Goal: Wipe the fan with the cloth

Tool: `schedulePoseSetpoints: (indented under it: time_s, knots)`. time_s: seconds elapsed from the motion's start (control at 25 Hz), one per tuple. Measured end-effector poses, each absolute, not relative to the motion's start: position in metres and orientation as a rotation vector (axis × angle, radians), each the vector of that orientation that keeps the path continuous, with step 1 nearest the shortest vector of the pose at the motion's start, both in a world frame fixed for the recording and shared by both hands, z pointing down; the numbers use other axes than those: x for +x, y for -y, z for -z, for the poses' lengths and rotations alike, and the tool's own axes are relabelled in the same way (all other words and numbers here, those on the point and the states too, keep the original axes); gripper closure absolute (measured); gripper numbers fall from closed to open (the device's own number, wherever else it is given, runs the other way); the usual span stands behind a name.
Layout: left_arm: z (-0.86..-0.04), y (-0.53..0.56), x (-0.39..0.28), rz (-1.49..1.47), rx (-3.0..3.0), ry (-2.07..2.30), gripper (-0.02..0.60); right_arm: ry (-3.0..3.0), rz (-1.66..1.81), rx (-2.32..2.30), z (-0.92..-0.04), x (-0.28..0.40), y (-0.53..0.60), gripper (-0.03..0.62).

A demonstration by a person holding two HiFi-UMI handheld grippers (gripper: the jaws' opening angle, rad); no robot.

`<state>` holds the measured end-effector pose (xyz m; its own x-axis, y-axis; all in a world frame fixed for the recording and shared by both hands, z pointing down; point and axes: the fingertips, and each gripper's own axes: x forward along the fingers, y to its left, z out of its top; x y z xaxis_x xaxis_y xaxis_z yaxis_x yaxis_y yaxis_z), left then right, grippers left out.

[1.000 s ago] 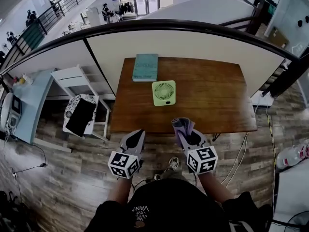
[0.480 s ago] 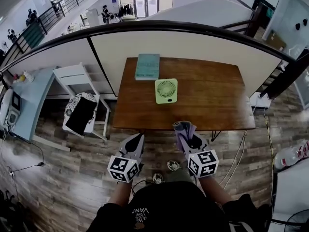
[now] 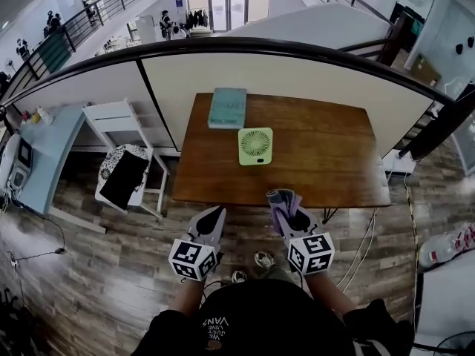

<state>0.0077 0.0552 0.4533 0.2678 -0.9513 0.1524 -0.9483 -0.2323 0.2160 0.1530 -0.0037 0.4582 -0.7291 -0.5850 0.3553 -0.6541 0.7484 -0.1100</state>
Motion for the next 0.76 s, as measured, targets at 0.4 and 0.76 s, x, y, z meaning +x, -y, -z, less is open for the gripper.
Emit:
schedulePoseSetpoints:
  time_s: [0.4,0.76]
  knots:
    - [-0.457,-0.046,0.003,0.002,2.242,1.770,0.571,2.638,-0.306,0.944,-0.463,0.149,0.014,0.477]
    - [-0.462,-0.045,0.001,-0.017,2.240,1.763,0.571,2.638,-0.318,0.958,-0.464,0.145,0.017,0.477]
